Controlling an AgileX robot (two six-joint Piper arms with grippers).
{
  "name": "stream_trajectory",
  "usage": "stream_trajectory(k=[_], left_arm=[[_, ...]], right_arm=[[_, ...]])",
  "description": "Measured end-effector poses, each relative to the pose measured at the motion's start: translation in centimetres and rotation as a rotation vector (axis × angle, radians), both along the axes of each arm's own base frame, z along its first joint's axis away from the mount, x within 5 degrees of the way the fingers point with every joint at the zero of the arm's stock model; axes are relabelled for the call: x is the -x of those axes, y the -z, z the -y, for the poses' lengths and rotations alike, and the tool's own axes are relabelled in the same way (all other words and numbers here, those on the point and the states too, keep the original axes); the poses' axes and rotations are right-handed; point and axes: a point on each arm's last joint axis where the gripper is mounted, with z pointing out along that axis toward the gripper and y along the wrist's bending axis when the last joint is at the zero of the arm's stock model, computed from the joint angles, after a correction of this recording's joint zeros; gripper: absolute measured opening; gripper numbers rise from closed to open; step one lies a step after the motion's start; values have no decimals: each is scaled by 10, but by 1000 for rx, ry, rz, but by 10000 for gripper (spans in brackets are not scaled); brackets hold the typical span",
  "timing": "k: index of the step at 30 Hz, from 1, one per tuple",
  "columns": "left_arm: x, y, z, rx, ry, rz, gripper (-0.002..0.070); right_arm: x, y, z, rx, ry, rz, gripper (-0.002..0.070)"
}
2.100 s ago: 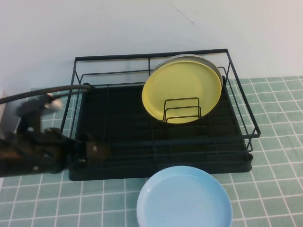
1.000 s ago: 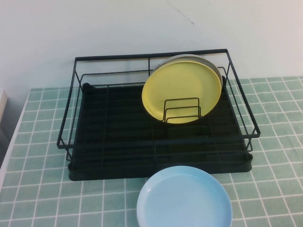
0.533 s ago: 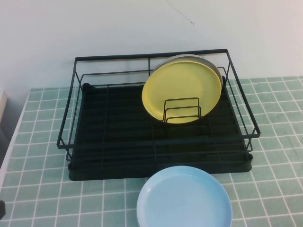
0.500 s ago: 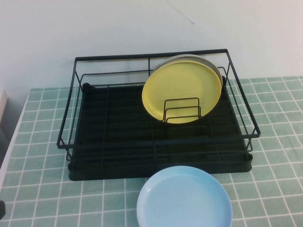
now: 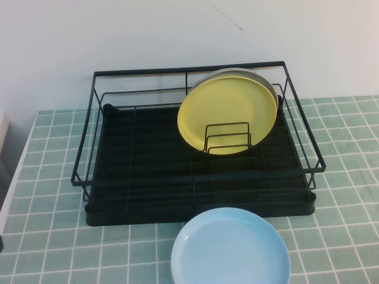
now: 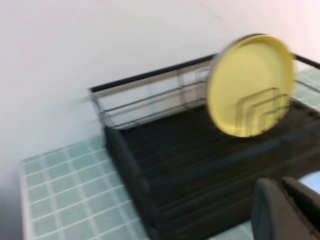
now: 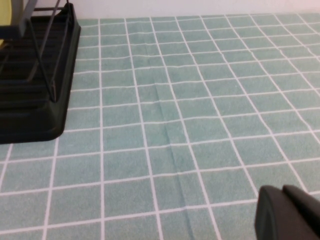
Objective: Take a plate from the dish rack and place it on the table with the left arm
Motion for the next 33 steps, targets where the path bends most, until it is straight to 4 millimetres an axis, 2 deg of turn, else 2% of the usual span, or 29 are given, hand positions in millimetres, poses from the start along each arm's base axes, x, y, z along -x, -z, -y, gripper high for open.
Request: stream_trajectory(k=[3,6,11,16,21,33], left_arm=[[-4,29,-8,2,-105,62,-2],[-5,55,-15,-14,-194,52,-2],[-10,102,-25,33,-330,-80,-2],[-13,135,-26,71,-366,-188,-2],[-14,134,-25,126,-364,-170,-2],[-14,134,-25,135,-364,-168,-3]], right_arm=[[0,0,0,0,0,0,-2],[0,0,0,0,0,0,-2],[0,0,0,0,0,0,-2],[0,0,0,0,0,0,-2],[0,0,0,0,0,0,-2],[0,0,0,0,0,0,-2]])
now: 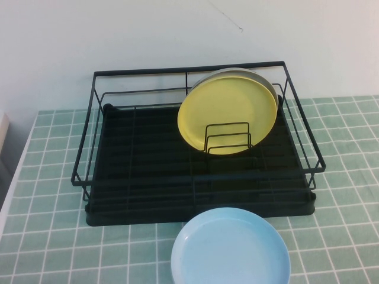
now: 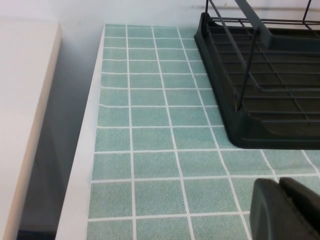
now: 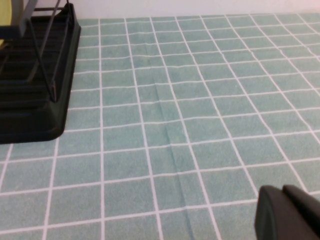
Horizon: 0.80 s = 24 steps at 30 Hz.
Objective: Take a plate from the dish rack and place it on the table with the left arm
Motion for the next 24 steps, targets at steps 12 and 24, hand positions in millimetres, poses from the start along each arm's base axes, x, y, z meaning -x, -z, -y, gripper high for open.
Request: stream_trajectory(k=[12,24], left_arm=[[-1,0,-5,2,-107,0,-3],[-1,0,-6,4,-112,0,-3]], right_arm=[[0,0,0,0,0,0,-2],[0,0,0,0,0,0,-2]])
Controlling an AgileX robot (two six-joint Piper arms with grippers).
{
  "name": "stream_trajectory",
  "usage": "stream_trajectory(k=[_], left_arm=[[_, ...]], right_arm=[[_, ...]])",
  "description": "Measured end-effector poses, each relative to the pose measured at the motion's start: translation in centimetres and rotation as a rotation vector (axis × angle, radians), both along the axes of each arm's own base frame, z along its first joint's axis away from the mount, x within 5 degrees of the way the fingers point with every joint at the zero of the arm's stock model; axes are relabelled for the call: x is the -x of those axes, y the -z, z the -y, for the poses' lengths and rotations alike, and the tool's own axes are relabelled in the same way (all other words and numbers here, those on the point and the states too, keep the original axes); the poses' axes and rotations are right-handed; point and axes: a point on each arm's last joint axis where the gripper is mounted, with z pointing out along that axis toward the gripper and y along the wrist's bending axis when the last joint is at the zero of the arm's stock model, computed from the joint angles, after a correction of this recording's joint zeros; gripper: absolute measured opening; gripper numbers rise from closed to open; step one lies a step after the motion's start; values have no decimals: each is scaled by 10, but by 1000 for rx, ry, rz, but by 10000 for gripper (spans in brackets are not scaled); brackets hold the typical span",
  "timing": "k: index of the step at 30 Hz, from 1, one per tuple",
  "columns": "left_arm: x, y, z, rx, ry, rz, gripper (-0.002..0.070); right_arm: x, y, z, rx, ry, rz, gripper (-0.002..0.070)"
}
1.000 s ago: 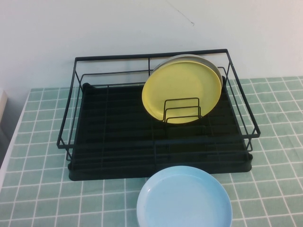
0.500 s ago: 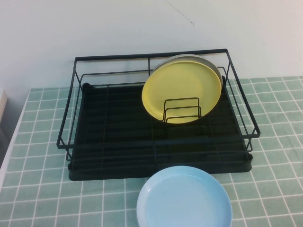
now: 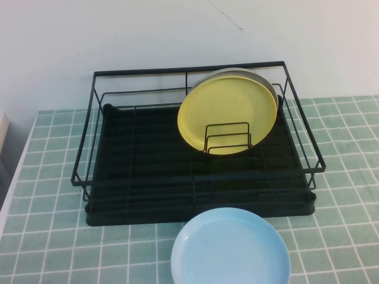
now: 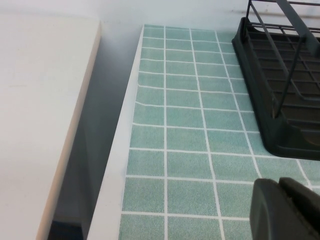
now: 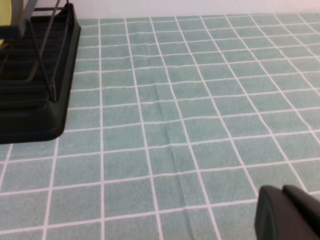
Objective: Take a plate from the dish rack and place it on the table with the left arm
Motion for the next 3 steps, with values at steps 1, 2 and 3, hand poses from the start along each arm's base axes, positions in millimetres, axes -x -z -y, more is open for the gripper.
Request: stream_trajectory(k=[1,2,3], left_arm=[[0,0,0,2,-1,0,-3],[0,0,0,2,-1,0,-3],[0,0,0,2,-1,0,-3]], right_arm=[[0,0,0,0,0,0,-2],[0,0,0,0,0,0,-2],[0,0,0,0,0,0,-2]])
